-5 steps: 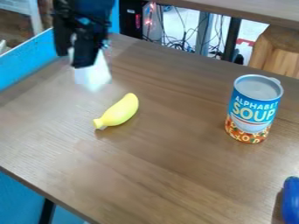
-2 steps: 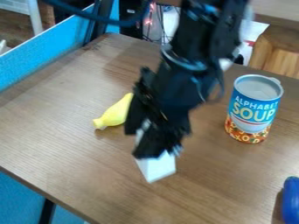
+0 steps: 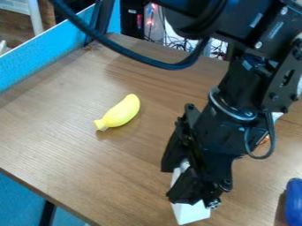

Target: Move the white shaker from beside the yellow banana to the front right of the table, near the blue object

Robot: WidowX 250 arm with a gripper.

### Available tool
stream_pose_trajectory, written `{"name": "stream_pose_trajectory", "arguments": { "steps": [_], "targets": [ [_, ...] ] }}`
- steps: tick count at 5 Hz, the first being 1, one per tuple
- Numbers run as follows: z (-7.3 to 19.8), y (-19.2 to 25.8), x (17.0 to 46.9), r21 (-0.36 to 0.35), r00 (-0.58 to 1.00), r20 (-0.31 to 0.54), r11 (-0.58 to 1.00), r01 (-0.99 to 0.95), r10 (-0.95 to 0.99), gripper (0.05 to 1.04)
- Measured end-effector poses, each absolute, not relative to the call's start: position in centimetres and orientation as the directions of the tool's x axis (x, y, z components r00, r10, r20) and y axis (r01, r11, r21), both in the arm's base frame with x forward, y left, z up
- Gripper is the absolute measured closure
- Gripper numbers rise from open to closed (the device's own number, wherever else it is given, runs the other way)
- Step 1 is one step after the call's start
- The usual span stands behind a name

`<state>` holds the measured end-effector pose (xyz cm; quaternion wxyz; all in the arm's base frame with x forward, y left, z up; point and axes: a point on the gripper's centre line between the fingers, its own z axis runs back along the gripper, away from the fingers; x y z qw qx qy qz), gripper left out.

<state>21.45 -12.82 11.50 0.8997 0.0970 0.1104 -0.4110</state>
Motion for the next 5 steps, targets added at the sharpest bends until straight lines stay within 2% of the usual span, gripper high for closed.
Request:
{"name": "stream_pose_trajectory", "arguments": {
  "steps": [1,3,4,5],
  "targets": [
    [10.9,-13.8,22.7,0.058,0.598,-0.273,0.607,0.793,-0.754,0.466],
    [9.6,-14.7,24.7,0.077,0.566,-0.287,0.571,0.818,-0.772,0.466],
    [9.7,-14.6,24.8,0.081,0.563,-0.299,0.568,0.819,-0.77,0.384],
    [9.8,-14.2,24.5,0.076,0.571,-0.325,0.581,0.811,-0.754,0.105]
  ]
}}
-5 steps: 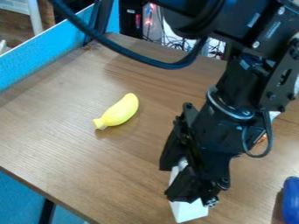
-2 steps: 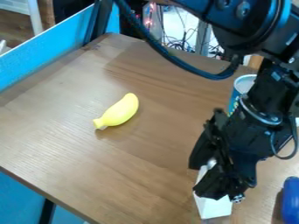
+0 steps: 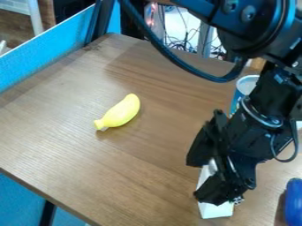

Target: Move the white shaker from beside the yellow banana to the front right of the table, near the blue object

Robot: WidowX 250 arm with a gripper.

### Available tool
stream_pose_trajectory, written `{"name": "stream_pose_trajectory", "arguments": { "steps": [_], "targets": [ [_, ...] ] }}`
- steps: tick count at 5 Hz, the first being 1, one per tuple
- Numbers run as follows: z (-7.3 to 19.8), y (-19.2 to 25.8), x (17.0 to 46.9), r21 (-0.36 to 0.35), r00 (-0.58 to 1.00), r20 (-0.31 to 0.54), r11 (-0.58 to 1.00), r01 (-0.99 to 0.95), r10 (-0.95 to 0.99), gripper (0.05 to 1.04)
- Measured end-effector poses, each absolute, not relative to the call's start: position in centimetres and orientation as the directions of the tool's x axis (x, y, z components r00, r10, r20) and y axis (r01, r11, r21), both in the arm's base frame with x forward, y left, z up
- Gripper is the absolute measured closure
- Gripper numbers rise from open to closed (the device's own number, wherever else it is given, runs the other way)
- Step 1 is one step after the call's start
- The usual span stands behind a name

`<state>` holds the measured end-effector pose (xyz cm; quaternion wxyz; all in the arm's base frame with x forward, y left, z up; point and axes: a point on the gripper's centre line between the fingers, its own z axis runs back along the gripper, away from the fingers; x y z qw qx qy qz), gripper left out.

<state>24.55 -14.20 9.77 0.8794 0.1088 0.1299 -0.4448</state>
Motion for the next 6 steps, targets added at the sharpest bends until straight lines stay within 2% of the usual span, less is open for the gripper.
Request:
{"name": "stream_pose_trajectory", "arguments": {
  "steps": [2,3,4,5,6],
  "targets": [
    [15.9,-10.4,26.3,0.038,0.706,-0.174,0.712,0.701,-0.686,0.078],
    [16.9,-5.8,27.4,0.047,0.785,-0.201,0.795,0.605,-0.586,0.081],
    [15.6,-0.6,30.7,0.06,0.89,-0.212,0.904,0.424,-0.404,0.083],
    [14.7,4.6,33.2,0.064,0.945,-0.179,0.955,0.29,-0.275,0.083],
    [14.4,6.7,33.8,0.058,0.956,-0.178,0.967,0.249,-0.235,0.083]
  ]
}}
